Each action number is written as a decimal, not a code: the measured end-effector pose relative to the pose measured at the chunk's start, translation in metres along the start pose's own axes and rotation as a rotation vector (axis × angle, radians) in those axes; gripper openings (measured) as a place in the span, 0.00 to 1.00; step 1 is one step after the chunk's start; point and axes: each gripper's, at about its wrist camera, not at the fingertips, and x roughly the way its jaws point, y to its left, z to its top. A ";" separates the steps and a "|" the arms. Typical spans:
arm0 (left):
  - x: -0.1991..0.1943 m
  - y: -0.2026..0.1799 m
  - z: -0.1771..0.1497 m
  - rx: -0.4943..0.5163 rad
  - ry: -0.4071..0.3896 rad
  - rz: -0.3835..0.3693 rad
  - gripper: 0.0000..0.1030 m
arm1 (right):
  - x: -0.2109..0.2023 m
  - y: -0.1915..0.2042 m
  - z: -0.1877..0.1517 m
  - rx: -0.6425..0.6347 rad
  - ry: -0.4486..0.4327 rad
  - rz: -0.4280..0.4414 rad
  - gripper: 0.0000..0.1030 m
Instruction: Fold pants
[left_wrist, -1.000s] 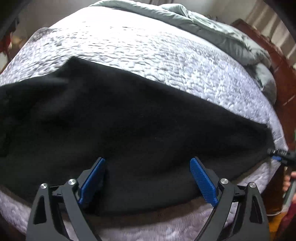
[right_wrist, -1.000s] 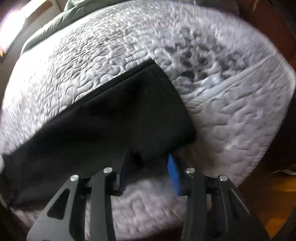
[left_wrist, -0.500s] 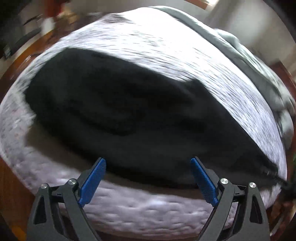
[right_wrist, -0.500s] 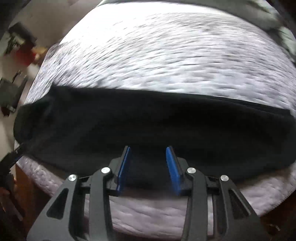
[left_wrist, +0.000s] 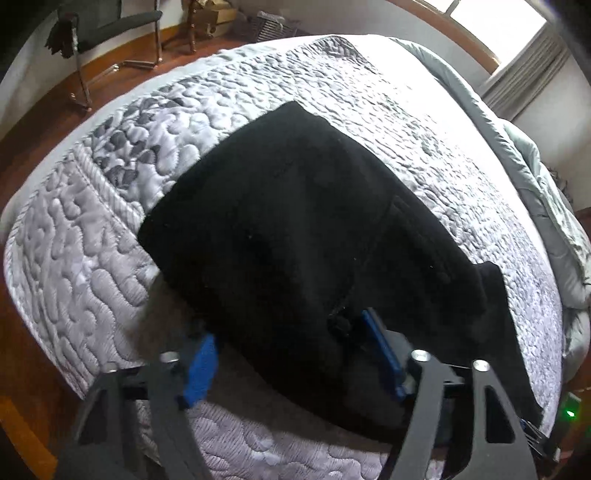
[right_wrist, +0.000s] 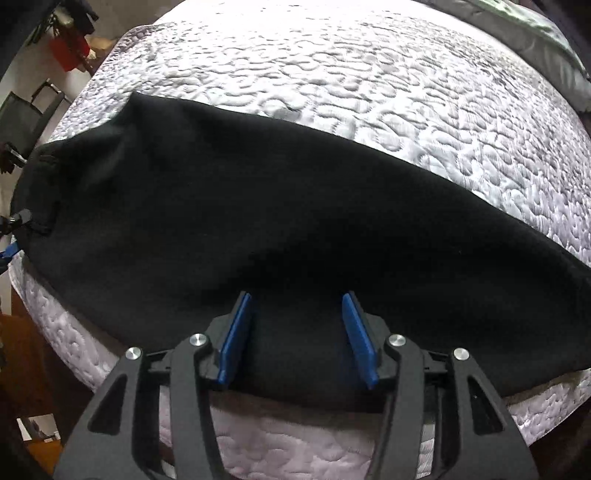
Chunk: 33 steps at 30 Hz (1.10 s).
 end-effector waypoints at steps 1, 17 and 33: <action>-0.002 -0.001 -0.001 0.000 -0.007 -0.014 0.58 | -0.001 0.006 0.003 -0.012 -0.004 0.010 0.49; -0.009 0.022 -0.018 0.062 -0.072 0.044 0.23 | 0.023 0.028 0.018 -0.085 0.018 0.027 0.58; -0.101 -0.047 -0.003 0.038 -0.258 -0.080 0.30 | -0.015 0.041 0.066 -0.136 -0.054 0.097 0.58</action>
